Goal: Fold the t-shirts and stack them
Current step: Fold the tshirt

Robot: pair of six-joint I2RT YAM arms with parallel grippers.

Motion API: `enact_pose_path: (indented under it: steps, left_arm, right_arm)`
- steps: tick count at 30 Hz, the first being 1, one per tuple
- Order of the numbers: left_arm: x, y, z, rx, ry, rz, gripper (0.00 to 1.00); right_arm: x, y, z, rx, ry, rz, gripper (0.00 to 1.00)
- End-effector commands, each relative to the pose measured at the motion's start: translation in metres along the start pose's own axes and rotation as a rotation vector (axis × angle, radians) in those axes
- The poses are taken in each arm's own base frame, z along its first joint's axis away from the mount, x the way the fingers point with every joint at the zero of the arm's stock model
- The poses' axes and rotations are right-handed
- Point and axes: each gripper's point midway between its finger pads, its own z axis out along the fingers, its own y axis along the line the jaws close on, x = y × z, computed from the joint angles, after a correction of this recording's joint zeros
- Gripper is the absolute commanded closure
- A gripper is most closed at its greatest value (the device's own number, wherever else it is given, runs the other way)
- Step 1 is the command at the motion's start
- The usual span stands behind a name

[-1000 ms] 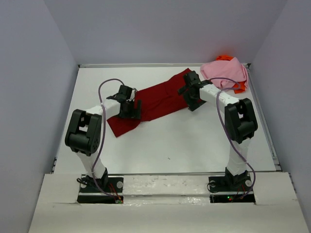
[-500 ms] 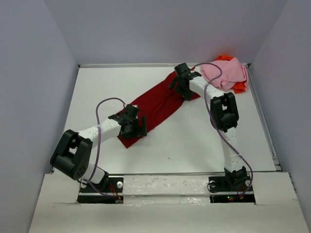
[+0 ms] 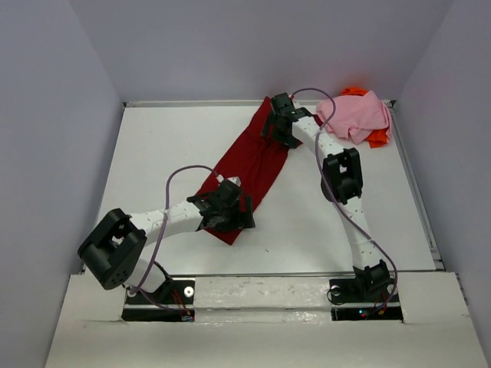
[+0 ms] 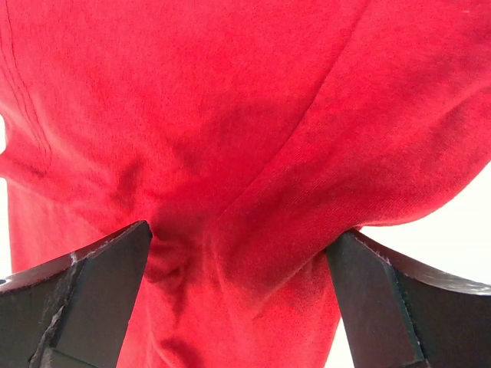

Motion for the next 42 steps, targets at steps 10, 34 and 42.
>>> enact_pose_path:
  steps: [10, 34, 42]
  left_arm:
    - [0.000, -0.059, -0.066, 0.077, -0.016, 0.043, 0.01]
    - [-0.071, 0.030, -0.014, -0.140, -0.218, 0.264, 0.01]
    - [-0.034, 0.043, 0.030, -0.212, -0.048, 0.293, 0.01]
  right_arm:
    - [-0.041, 0.025, -0.061, -0.099, -0.126, -0.295, 0.00]
    - [-0.047, 0.039, -0.015, -0.109, -0.194, -0.199, 0.00]
    - [-0.050, 0.040, 0.011, -0.100, -0.239, -0.250, 0.00]
